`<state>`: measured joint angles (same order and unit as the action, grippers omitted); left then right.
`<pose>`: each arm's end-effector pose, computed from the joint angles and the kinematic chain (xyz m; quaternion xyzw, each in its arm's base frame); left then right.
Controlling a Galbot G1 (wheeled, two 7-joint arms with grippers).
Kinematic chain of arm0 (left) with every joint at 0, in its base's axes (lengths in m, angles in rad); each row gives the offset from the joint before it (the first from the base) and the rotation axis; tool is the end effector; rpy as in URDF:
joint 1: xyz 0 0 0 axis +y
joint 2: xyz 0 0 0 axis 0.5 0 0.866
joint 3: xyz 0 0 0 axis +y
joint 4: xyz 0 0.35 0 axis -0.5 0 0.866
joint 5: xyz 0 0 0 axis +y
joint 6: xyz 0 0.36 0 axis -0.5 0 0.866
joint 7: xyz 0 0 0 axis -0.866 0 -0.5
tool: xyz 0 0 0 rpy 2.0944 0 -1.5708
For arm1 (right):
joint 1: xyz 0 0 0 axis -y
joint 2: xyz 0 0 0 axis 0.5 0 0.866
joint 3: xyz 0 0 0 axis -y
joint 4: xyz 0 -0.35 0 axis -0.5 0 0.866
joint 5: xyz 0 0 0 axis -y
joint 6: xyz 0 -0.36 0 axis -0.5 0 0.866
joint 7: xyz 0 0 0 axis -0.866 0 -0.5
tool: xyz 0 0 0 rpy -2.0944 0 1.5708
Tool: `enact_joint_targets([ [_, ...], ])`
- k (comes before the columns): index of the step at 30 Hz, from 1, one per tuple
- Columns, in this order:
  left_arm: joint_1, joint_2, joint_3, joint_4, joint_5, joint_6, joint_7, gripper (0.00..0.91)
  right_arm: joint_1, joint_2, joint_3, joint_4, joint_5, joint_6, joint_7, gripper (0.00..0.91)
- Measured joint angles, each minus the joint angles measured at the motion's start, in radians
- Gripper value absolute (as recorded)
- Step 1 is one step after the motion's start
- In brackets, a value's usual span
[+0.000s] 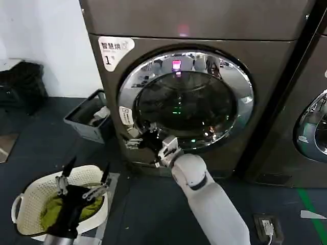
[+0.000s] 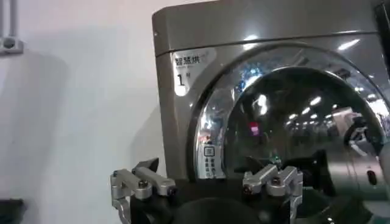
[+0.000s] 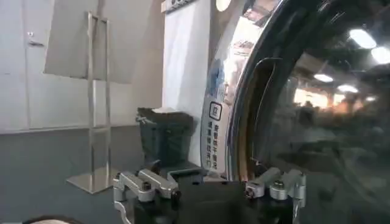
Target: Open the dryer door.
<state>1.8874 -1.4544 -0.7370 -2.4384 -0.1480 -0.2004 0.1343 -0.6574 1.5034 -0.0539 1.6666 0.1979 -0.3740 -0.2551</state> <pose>0.1003 0.0577 -0.2156 0.0464 0.9904 0.0548 0.1180 0.4024 0.1739 -0.1893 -0.4146 0.9091 -0.0384 0.0106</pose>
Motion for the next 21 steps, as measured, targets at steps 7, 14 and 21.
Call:
enact_joint_targets([
  [7,-0.001,0.001,0.001,0.000,0.000,-0.001,0.000,0.907,0.016,0.025,-0.013,-0.030,-0.018,-0.002,0.009,0.907],
  [14,0.000,0.005,0.003,0.000,0.000,-0.001,0.001,0.907,0.039,0.051,-0.019,-0.062,-0.024,-0.002,0.015,0.907],
  [21,0.000,0.006,0.004,-0.004,0.000,-0.001,0.001,0.907,0.054,0.066,-0.022,-0.086,-0.028,-0.002,0.019,0.907],
])
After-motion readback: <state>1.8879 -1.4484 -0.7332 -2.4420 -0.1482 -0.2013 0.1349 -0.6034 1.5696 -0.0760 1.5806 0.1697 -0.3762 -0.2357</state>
